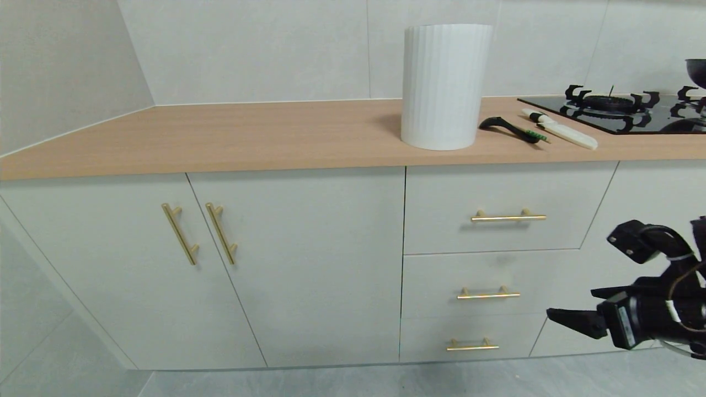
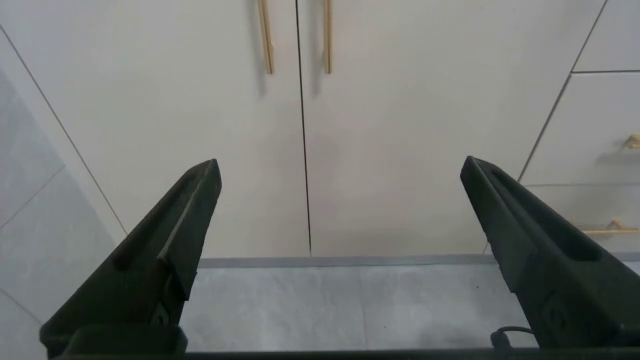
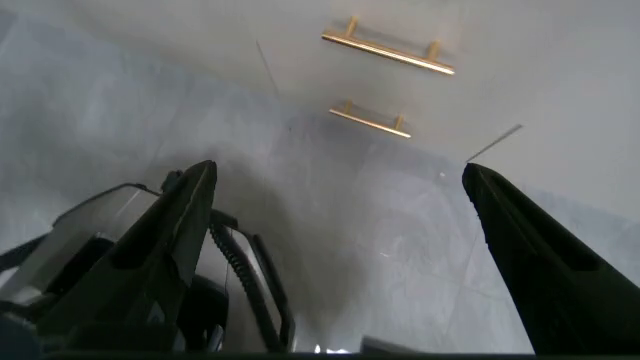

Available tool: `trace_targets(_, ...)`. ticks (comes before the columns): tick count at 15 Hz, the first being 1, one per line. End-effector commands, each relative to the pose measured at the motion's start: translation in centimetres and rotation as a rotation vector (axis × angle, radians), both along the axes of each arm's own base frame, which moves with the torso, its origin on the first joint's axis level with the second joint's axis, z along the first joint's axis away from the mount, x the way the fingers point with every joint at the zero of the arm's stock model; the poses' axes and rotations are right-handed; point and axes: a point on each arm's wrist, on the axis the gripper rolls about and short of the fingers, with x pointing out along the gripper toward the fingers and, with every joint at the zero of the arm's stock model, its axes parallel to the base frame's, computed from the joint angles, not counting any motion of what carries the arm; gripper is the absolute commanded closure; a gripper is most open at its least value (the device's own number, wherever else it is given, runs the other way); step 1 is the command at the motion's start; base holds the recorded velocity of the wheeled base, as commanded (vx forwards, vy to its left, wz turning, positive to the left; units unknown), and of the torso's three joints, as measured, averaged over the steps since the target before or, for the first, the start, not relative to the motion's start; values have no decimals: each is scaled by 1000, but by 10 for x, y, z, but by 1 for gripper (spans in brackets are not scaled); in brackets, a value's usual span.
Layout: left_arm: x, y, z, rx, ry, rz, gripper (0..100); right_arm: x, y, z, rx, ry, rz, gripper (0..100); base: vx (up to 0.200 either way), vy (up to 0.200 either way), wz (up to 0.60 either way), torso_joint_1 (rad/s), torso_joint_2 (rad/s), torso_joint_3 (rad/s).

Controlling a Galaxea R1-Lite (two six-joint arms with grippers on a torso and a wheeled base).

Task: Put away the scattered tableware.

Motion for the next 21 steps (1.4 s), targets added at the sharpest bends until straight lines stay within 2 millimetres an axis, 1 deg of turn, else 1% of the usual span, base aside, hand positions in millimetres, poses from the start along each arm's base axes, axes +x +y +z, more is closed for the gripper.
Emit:
trace_targets(1, 0, 0, 0, 0, 0, 1, 0, 37, 12, -28, -42, 106, 1, 0, 0, 0, 0, 0, 0, 0)
trace_targets(3, 0, 0, 0, 0, 0, 1, 0, 49, 15, -50, -55, 176, -9, 0, 0, 0, 0, 0, 0, 0)
trace_targets(5, 0, 0, 0, 0, 0, -1, 0, 66, 18, -71, -56, 161, -62, 0, 0, 0, 0, 0, 0, 0)
trace_targets(6, 0, 0, 0, 0, 0, 1, 0, 70, 18, -78, -49, 166, -76, 0, 0, 0, 0, 0, 0, 0)
trace_targets(7, 0, 0, 0, 0, 0, -1, 0, 83, 21, -93, -23, 161, -104, 0, 0, 0, 0, 0, 0, 0)
trace_targets(8, 0, 0, 0, 0, 0, -1, 0, 96, 24, -115, -10, 143, -148, 0, 0, 0, 0, 0, 0, 0)
trace_targets(9, 0, 0, 0, 0, 0, 1, 0, 102, 24, -124, -16, 122, -178, 0, 0, 0, 0, 0, 0, 0)
trace_targets(10, 0, 0, 0, 0, 0, 1, 0, 111, 25, -141, -44, 88, -225, 0, 0, 0, 0, 0, 0, 0)
trace_targets(12, 0, 0, 0, 0, 0, 1, 0, 122, 26, -159, -47, 25, -282, 0, 0, 0, 0, 0, 0, 0)
trace_targets(13, 0, 0, 0, 0, 0, -1, 0, 126, 27, -164, -26, 6, -296, 0, 0, 0, 0, 0, 0, 0)
trace_targets(14, 0, 0, 0, 0, 0, -1, 0, 135, 28, -171, -1, -51, -324, 0, 0, 0, 0, 0, 0, 0)
trace_targets(15, 0, 0, 0, 0, 0, 1, 0, 138, 29, -176, -5, -75, -339, 0, 0, 0, 0, 0, 0, 0)
trace_targets(17, 0, 0, 0, 0, 0, -1, 0, 145, 30, -182, -8, -91, -350, 0, 0, 0, 0, 0, 0, 0)
trace_targets(18, 0, 0, 0, 0, 0, -1, 0, 152, 31, -187, -4, -98, -351, 0, 0, 0, 0, 0, 0, 0)
trace_targets(21, 0, 0, 0, 0, 0, -1, 0, 160, 33, -189, 2, -116, -356, 0, 0, 0, 0, 0, 0, 0)
